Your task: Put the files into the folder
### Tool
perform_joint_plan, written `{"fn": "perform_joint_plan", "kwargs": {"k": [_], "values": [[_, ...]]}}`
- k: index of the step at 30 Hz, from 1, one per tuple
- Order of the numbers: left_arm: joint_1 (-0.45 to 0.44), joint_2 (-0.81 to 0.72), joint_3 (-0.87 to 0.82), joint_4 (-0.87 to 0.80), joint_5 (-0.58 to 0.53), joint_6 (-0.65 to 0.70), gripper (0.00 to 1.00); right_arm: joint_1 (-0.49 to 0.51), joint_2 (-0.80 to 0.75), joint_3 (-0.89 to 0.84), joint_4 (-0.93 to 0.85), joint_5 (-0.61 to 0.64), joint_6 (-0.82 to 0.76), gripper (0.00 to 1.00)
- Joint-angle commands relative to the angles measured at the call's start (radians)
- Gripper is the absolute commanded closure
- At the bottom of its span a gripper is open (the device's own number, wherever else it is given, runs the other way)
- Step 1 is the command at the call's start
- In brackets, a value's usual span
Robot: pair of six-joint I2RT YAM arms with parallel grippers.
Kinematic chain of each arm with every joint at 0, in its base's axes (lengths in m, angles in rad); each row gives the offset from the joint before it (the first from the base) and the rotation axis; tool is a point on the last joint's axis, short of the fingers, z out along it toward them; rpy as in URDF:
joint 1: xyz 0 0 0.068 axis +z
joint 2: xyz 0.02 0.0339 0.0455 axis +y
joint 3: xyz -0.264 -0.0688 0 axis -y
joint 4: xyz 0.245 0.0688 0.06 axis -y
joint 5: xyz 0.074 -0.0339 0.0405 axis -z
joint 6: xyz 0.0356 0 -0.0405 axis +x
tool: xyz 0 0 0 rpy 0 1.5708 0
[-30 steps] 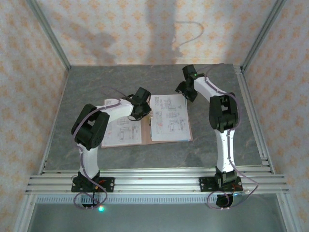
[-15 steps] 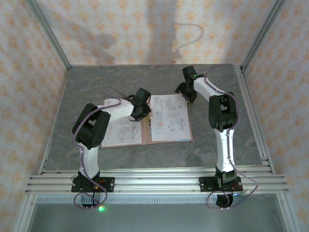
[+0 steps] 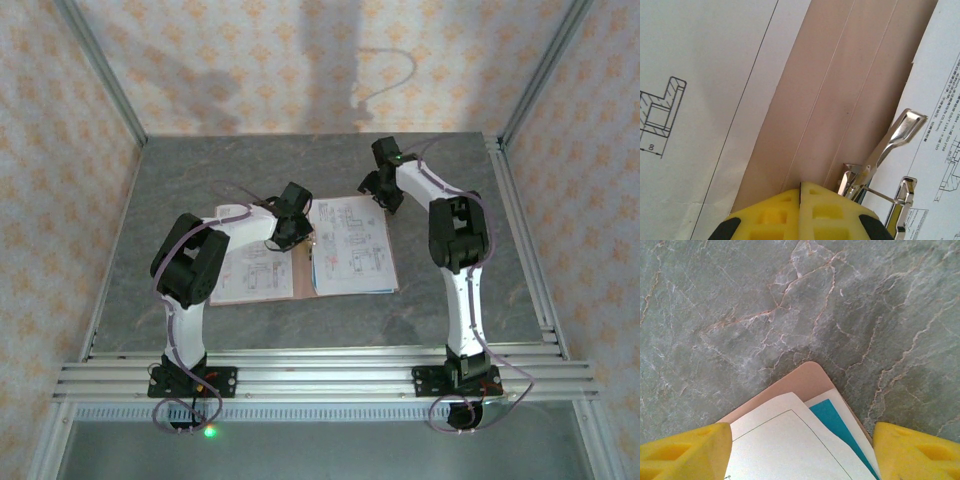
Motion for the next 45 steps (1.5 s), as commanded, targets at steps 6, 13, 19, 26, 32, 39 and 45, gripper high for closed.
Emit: {"fn": "perform_joint_plan", "kwargs": {"k": [6, 13, 19, 26, 32, 39, 45], "values": [[0.008, -0.003, -0.001, -0.015, -0.003, 0.021, 1.00, 0.018, -0.015, 0.037, -0.029, 0.029, 0.027, 0.26], [0.006, -0.083, -0.016, -0.048, -0.040, 0.033, 0.99, 0.016, -0.093, 0.031, -0.029, 0.070, 0.029, 0.26], [-0.026, -0.194, -0.100, -0.040, -0.060, 0.004, 0.88, 0.017, -0.219, -0.076, -0.016, 0.093, 0.065, 0.28], [-0.144, -0.285, -0.227, 0.005, -0.068, -0.066, 0.85, 0.074, -0.373, -0.315, 0.072, 0.064, 0.132, 0.36], [-0.217, -0.344, -0.343, 0.073, -0.078, -0.145, 0.85, 0.165, -0.435, -0.481, 0.173, 0.029, 0.225, 0.41], [-0.241, -0.342, -0.397, 0.107, -0.089, -0.178, 0.91, 0.230, -0.382, -0.536, 0.240, 0.000, 0.314, 0.43], [-0.245, -0.356, -0.420, 0.106, -0.102, -0.181, 0.92, 0.243, -0.332, -0.540, 0.263, -0.014, 0.349, 0.44]]}}
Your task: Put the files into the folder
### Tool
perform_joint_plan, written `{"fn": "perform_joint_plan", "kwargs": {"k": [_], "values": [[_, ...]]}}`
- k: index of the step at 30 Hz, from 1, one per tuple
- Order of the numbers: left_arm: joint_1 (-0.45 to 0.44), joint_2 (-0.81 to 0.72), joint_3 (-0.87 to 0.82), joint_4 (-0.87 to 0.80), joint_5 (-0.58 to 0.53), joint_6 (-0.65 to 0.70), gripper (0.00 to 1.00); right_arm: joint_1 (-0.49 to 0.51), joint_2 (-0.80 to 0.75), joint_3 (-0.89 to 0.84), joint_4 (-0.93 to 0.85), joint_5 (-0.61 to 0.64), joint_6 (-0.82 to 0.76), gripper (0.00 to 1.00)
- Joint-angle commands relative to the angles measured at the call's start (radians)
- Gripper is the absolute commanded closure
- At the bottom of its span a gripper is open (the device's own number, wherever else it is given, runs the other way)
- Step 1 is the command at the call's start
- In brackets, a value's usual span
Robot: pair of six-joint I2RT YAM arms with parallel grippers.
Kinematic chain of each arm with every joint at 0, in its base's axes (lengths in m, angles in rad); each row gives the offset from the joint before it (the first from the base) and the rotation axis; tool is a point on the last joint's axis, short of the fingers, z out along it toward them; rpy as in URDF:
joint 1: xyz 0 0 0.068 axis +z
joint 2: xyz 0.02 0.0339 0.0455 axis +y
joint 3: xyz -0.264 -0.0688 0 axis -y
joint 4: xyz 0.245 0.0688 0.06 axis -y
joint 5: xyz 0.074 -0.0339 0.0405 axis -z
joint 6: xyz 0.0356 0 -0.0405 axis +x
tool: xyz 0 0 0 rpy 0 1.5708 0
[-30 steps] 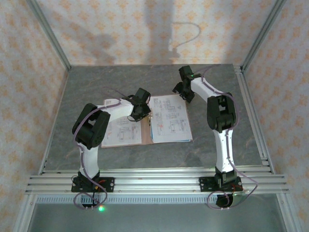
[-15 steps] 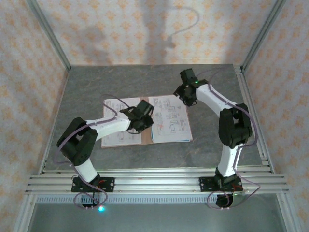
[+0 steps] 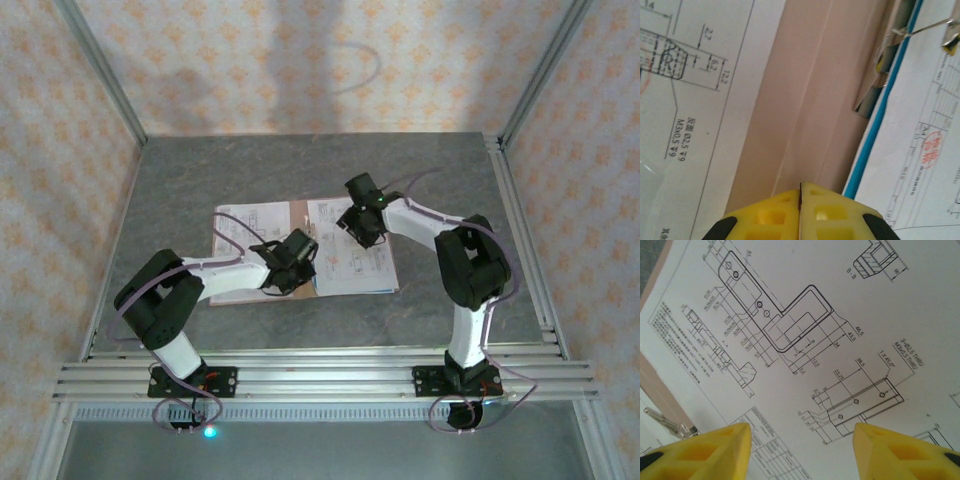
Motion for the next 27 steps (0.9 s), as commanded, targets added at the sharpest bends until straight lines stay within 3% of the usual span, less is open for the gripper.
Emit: {"fn": "perform_joint_plan", "kwargs": {"k": [1, 19, 27], "values": [[-0.009, -0.041, -0.014, 0.012, -0.047, -0.018, 0.92, 0.011, 0.038, -0.006, 0.029, 0.002, 0.046, 0.44], [-0.009, -0.051, -0.009, 0.003, -0.051, -0.014, 0.93, 0.024, 0.073, 0.021, 0.024, -0.015, 0.043, 0.45], [-0.009, -0.096, -0.006, -0.046, -0.090, 0.000, 0.93, 0.027, 0.010, 0.025, 0.011, 0.021, 0.015, 0.42]]}}
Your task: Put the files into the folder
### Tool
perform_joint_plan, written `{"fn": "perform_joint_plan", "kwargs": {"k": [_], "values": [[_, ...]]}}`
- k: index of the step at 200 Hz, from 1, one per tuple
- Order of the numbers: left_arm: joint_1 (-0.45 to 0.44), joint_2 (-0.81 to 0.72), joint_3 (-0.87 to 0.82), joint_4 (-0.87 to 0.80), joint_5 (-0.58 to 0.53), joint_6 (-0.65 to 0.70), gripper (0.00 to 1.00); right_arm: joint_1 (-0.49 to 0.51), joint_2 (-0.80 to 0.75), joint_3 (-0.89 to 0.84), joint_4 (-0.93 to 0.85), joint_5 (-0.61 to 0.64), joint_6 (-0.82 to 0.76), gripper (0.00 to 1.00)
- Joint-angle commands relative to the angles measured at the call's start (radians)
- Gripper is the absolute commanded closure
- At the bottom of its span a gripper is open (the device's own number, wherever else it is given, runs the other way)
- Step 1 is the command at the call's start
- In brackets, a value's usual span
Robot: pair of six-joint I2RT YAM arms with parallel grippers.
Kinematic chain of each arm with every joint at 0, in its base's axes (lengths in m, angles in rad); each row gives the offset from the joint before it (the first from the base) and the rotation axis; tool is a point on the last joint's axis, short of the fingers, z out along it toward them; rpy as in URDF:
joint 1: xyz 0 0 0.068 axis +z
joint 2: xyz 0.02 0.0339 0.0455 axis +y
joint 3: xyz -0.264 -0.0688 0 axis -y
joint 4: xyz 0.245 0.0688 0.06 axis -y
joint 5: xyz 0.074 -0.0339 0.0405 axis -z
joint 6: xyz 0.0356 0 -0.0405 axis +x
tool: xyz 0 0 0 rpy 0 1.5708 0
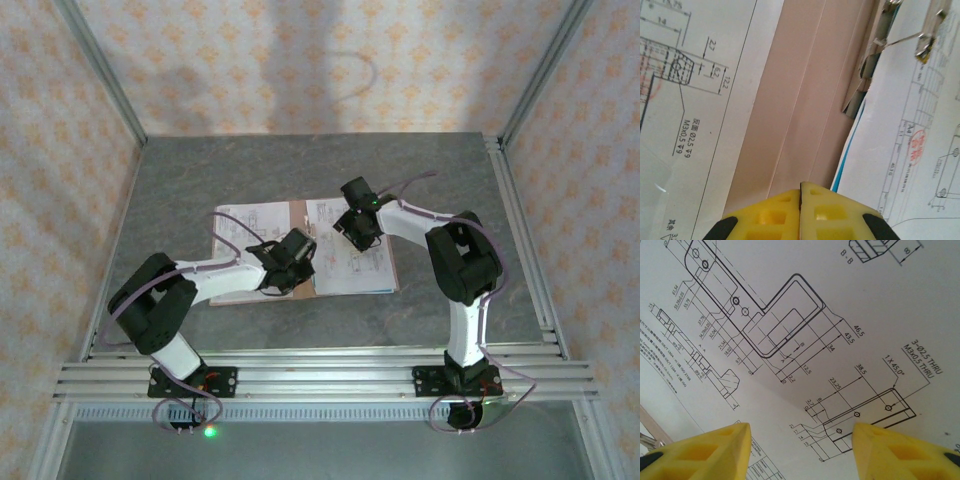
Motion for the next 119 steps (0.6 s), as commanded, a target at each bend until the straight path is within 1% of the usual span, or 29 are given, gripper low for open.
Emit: {"fn": "perform_joint_plan", "kwargs": {"k": [1, 56, 91, 108, 119], "values": [[-0.009, -0.061, 0.002, -0.061, -0.072, 0.003, 0.92, 0.013, -0.052, 0.022, -0.021, 0.035, -0.022, 0.42], [0.009, -0.148, -0.035, -0.124, -0.104, 0.017, 0.92, 0.018, -0.102, 0.034, -0.032, 0.040, -0.028, 0.39], [0.083, -0.231, -0.127, -0.139, -0.083, 0.028, 0.92, 0.040, -0.091, 0.070, -0.036, 0.042, -0.032, 0.39], [0.131, -0.275, -0.174, -0.144, -0.067, 0.040, 0.92, 0.063, -0.050, 0.133, -0.044, 0.039, -0.066, 0.44], [0.155, -0.301, -0.199, -0.152, -0.057, 0.048, 0.92, 0.076, -0.006, 0.198, -0.059, 0.033, -0.102, 0.53]]}}
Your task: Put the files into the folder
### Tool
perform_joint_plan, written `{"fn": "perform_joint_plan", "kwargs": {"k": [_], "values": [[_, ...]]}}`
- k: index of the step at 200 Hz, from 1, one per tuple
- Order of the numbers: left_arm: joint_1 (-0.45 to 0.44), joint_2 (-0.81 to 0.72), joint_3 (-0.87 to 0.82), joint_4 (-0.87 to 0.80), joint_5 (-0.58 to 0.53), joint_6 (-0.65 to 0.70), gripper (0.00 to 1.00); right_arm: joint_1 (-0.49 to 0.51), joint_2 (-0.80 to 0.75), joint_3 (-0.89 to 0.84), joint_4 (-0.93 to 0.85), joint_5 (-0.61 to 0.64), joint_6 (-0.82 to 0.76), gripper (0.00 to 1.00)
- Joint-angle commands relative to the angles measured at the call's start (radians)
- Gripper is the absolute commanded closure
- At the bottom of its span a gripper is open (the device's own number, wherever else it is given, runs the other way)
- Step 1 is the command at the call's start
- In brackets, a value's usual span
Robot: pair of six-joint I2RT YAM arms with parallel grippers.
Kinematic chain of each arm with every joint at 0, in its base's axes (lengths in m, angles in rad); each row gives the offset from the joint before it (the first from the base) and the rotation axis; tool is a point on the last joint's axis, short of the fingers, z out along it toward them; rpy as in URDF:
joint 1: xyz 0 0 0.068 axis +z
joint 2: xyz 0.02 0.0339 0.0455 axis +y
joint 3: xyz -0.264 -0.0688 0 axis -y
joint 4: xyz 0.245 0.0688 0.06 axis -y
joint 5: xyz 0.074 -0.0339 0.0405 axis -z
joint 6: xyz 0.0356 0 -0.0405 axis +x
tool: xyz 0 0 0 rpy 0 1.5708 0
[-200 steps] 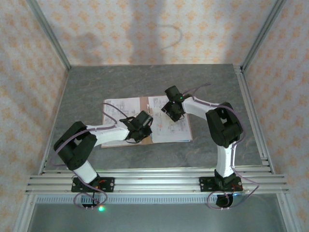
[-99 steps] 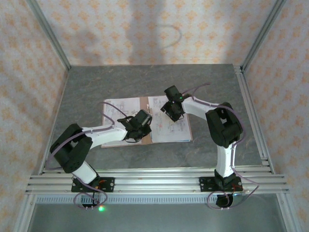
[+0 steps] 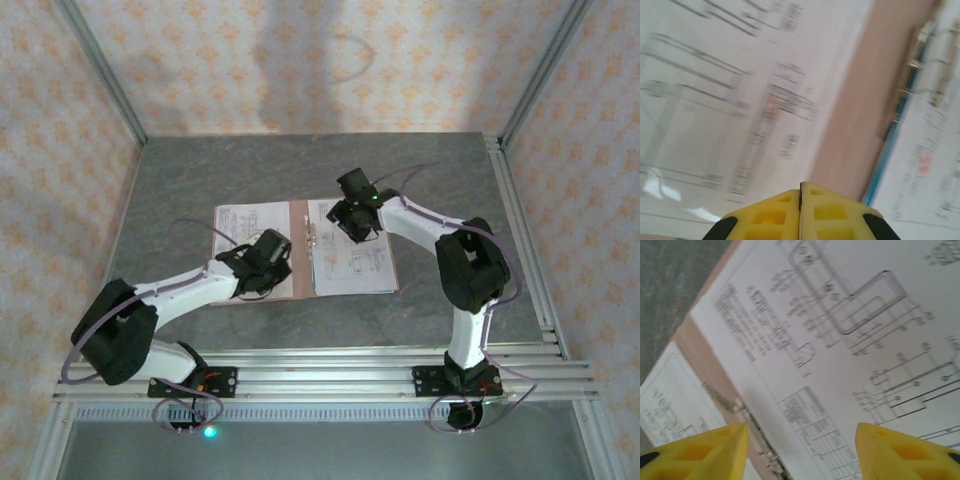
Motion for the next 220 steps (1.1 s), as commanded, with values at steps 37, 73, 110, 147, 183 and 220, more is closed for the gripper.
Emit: {"fn": "perform_joint_plan", "kwargs": {"k": [37, 73, 110, 147, 183, 220], "values": [[0.100, -0.120, -0.121, -0.073, 0.003, 0.052, 0.98, 0.044, 0.246, 0.397, -0.150, 0.013, -0.211, 0.87], [0.121, -0.119, -0.149, -0.066, 0.010, 0.064, 0.99, 0.043, 0.425, 0.677, -0.288, 0.013, -0.331, 0.92], [0.133, -0.077, -0.161, -0.043, 0.016, 0.069, 0.99, 0.041, 0.547, 0.854, -0.370, 0.006, -0.384, 0.92], [0.133, -0.046, -0.165, -0.022, 0.019, 0.062, 1.00, 0.040, 0.613, 0.921, -0.412, -0.015, -0.391, 0.92], [0.134, -0.032, -0.162, -0.013, 0.019, 0.059, 1.00, 0.040, 0.630, 0.919, -0.417, -0.038, -0.391, 0.91], [0.134, -0.019, -0.165, 0.000, 0.025, 0.050, 1.00, 0.041, 0.625, 0.922, -0.415, -0.063, -0.400, 0.91]]}}
